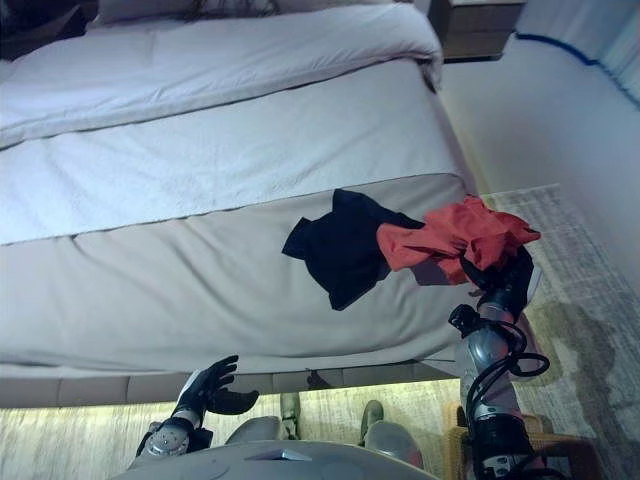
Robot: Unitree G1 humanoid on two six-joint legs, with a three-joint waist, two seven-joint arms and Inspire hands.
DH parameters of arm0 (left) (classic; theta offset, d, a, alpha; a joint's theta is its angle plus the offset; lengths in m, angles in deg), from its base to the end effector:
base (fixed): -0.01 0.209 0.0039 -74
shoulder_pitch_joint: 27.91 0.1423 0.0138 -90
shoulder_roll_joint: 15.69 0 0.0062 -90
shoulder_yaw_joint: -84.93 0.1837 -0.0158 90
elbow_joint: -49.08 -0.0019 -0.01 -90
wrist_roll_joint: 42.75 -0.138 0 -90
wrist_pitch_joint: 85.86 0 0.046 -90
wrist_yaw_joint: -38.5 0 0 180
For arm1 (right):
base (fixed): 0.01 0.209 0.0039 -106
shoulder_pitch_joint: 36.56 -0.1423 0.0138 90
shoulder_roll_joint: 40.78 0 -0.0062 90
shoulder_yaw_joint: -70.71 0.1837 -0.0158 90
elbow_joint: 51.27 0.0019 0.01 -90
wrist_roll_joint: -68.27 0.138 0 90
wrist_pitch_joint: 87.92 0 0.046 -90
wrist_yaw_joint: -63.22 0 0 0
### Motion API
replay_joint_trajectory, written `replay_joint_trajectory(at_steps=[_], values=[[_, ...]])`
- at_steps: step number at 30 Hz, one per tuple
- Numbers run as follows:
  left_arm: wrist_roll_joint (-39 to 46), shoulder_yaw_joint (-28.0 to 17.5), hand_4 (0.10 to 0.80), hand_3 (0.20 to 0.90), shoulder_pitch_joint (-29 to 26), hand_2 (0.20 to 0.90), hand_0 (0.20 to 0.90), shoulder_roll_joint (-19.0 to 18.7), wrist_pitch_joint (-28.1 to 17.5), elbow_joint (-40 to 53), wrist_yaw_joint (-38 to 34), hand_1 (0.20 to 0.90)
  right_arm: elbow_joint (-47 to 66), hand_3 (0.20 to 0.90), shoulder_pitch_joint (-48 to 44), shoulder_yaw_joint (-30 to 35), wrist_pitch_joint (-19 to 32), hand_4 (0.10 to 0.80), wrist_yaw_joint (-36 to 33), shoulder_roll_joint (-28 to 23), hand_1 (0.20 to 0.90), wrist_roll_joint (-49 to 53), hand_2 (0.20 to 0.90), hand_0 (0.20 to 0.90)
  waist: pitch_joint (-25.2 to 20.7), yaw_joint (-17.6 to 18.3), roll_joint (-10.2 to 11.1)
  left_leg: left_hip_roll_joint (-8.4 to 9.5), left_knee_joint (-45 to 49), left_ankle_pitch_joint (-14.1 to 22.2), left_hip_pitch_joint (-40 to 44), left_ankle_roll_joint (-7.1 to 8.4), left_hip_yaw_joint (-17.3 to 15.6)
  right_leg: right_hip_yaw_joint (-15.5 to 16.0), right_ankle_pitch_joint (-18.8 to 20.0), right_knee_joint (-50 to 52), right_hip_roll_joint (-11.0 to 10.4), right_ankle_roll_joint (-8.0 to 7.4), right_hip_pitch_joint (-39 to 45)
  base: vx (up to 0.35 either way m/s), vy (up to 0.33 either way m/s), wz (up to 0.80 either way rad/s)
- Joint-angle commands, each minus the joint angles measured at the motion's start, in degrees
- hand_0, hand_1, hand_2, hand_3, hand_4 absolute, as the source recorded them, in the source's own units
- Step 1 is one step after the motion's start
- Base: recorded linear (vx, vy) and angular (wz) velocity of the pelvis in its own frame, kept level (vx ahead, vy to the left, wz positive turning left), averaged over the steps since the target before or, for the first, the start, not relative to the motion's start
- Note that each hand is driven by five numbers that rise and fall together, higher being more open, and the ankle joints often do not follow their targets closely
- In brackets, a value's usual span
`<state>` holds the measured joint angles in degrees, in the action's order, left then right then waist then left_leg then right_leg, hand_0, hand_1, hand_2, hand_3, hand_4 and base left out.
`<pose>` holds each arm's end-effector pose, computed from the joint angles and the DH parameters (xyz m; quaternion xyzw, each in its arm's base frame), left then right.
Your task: Pick up the clothes from the bed and place them into the basket
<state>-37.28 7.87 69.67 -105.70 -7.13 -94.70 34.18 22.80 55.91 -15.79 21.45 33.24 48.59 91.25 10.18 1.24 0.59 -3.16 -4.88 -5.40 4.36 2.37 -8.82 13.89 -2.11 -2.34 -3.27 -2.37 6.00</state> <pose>0.0779 0.2177 -0.1018 0.1374 0.4269 0.0143 0.8937 0.1838 -0.2331 0.0147 0.0491 -0.0154 -0.3451 0.9371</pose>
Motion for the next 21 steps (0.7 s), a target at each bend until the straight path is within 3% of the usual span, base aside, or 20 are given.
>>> replay_joint_trajectory(at_steps=[1, 3, 4, 7, 11, 13, 16, 18, 21], values=[[-0.82, -0.94, 0.800, 0.900, -0.90, 0.900, 0.900, 1.31, -2.13, -2.48, -0.88, 0.900, 8.75, 0.200, -2.34, 4.03, 9.99, 0.100, -2.34, -2.92, 0.300, -3.70, 0.300, 0.300, -1.92, -2.00, 1.13, 2.36, 13.36, 8.02, -3.66, -0.32, 13.85, -8.12, 3.87, 2.89, -2.09, -1.58, -2.02, -0.020, 0.096, -0.72], [-0.15, -0.82, 0.800, 0.900, -0.03, 0.900, 0.900, 1.90, -3.20, -2.90, -1.06, 0.900, 7.92, 0.200, -3.72, 2.90, 11.01, 0.100, -3.36, -3.12, 0.300, -3.64, 0.300, 0.300, -2.10, -3.63, 0.85, 6.20, 12.07, 9.21, -4.12, -2.73, 22.58, -13.33, 4.23, 2.95, -1.41, -1.84, -3.04, -0.028, 0.127, -1.47], [-0.15, -0.92, 0.800, 0.900, 0.09, 0.900, 0.900, 1.91, -3.55, -3.10, -0.91, 0.900, 7.56, 0.200, -4.49, 2.49, 11.07, 0.100, -4.35, -3.23, 0.300, -4.09, 0.300, 0.300, -1.98, -3.94, 0.60, 6.91, 12.18, 10.05, -3.80, -3.57, 23.35, -14.94, 4.20, 3.51, -1.55, -2.20, -3.69, -0.027, 0.120, -1.73], [-1.76, -0.42, 0.800, 0.900, -0.98, 0.900, 0.900, 0.81, -3.80, -3.98, 1.05, 0.900, 6.82, 0.200, -5.52, 2.48, 10.86, 0.100, -8.74, -3.04, 0.300, -4.67, 0.300, 0.300, -2.15, -3.41, -0.36, 6.16, 10.26, 10.36, -2.86, -3.85, 21.27, -16.81, 4.76, 4.12, -2.78, -4.00, -4.98, -0.066, 0.181, -1.61], [0.29, 1.45, 0.800, 0.900, -3.94, 0.900, 0.900, -1.88, -2.73, -4.73, 2.24, 0.900, 6.38, 0.200, -4.36, 4.41, 10.37, 0.100, -11.32, -2.31, 0.300, -4.98, 0.300, 0.300, -2.90, -1.13, -0.93, 6.83, 6.70, 10.15, -1.71, -4.68, 19.29, -18.28, 8.70, 5.11, -7.32, -7.71, -9.56, -0.087, 0.195, -0.70], [1.64, 0.75, 0.800, 0.900, -4.16, 0.900, 0.900, -2.53, -1.68, -5.00, 2.21, 0.900, 6.01, 0.200, -3.93, 5.28, 9.82, 0.100, -9.79, -1.95, 0.300, -2.70, 0.300, 0.300, -2.77, -0.92, -1.38, 6.82, 5.91, 11.18, -0.57, -4.77, 16.99, -14.52, 10.55, 6.17, -9.71, -8.09, -11.25, -0.086, 0.154, -0.84], [1.60, -0.93, 0.800, 0.900, -2.72, 0.900, 0.900, -2.85, -0.95, -4.73, 1.06, 0.900, 4.15, 0.200, -5.68, 4.92, 8.58, 0.100, -8.11, -1.42, 0.300, -0.19, 0.300, 0.300, -2.54, -3.82, -1.46, 6.60, 3.97, 10.28, 0.73, -4.10, 11.49, -2.71, 13.68, 9.69, -12.41, -8.50, -12.34, -0.206, 0.087, -1.17], [2.42, -1.84, 0.800, 0.900, -2.41, 0.900, 0.900, -2.79, -0.73, -4.32, -0.26, 0.900, 2.90, 0.200, -7.79, 3.05, 8.31, 0.100, -10.31, -0.94, 0.300, 0.42, 0.300, 0.300, -2.68, -6.55, -2.84, 5.05, 2.98, 8.54, 0.30, -4.26, 7.82, 2.60, 11.02, 14.89, -12.94, -7.09, -10.48, -0.380, 0.029, -1.75], [5.03, -2.65, 0.800, 0.900, -3.33, 0.900, 0.900, -2.65, -0.48, -6.08, -1.37, 0.900, 2.38, 0.200, -8.56, 0.13, 8.45, 0.100, -12.52, 0.41, 0.300, 0.30, 0.300, 0.300, -4.01, -9.29, -3.88, 3.21, 3.62, 7.05, -2.56, -5.17, 3.16, 6.84, 5.58, 20.94, -13.74, -5.21, -5.48, -0.289, -0.012, -1.10]])
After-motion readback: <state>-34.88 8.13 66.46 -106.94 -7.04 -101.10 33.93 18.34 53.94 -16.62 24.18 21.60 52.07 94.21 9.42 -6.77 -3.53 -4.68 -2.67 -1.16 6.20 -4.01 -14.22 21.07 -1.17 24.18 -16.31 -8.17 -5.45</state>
